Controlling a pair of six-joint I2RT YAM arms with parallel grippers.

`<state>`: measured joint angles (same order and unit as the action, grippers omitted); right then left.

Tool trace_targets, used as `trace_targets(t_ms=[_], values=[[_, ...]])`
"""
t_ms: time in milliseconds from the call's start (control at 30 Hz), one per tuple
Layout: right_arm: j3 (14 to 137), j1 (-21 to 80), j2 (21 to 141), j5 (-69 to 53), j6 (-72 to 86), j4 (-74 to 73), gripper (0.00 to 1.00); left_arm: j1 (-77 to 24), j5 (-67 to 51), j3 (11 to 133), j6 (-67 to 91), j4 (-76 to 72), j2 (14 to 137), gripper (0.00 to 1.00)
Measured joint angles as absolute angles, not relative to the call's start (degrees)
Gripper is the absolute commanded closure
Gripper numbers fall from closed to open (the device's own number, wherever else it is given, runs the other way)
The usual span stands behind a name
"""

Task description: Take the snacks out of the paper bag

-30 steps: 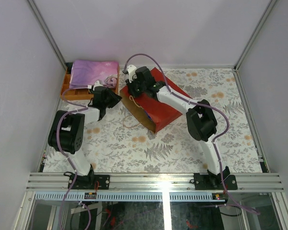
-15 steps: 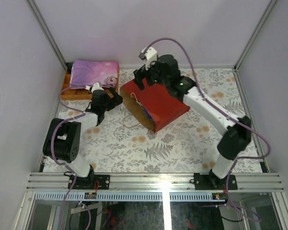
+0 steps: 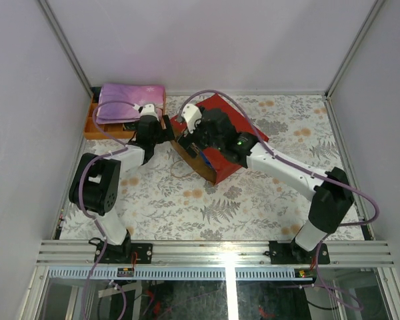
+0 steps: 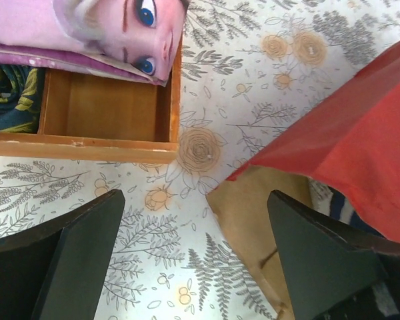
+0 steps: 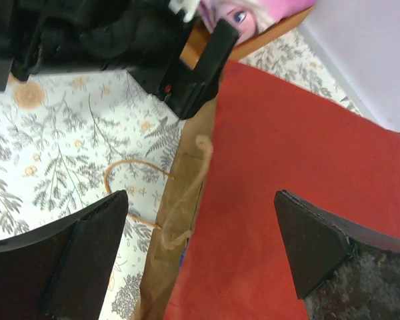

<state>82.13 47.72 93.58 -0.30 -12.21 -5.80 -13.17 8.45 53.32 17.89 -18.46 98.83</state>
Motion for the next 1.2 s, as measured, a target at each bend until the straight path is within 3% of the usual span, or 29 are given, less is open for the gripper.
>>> trace_targets(t_ms=[67,200,367,467,533,733,767,867,933,1033,1200], values=[[82.1,49.2,95.4,1.8,-13.8,-6.6,0.11,-13.2,9.3,54.6,17.0,-17.6,100.5,0.17],[82.5,50.9,98.6,4.4,-15.7,-7.5,0.39,-13.2,11.9,58.2,16.7,-14.2,103.0,0.26],[82.6,51.3,100.2,6.6,-16.6,-7.7,0.74,-13.2,17.2,63.9,18.5,-6.0,105.0,0.47],[82.7,51.3,100.2,7.4,-16.7,-6.9,0.96,-13.1,20.0,65.6,20.3,-1.6,105.7,0.45],[82.6,51.3,100.2,8.3,-16.7,-6.9,1.0,-13.1,21.1,65.4,22.1,1.0,105.6,0.42],[82.6,51.3,100.1,11.7,-16.3,-6.9,0.99,-13.6,20.6,59.4,27.7,4.5,102.7,0.31],[82.5,51.3,100.1,12.4,-16.1,-6.9,0.9,-14.2,20.2,57.3,28.7,4.4,101.7,0.29],[81.9,51.3,100.1,13.6,-15.6,-6.9,0.31,-17.3,18.7,50.9,31.3,4.3,97.4,0.24],[81.6,51.3,100.1,14.5,-15.5,-7.1,0.16,-19.9,17.5,46.9,33.0,4.0,94.1,0.22],[81.3,51.3,100.2,15.6,-16.1,-7.1,0.09,-22.3,15.1,43.4,35.0,3.2,90.6,0.21],[81.3,52.1,100.7,17.9,-17.5,-7.0,0.09,-22.3,13.8,42.7,36.3,2.3,89.6,0.2]])
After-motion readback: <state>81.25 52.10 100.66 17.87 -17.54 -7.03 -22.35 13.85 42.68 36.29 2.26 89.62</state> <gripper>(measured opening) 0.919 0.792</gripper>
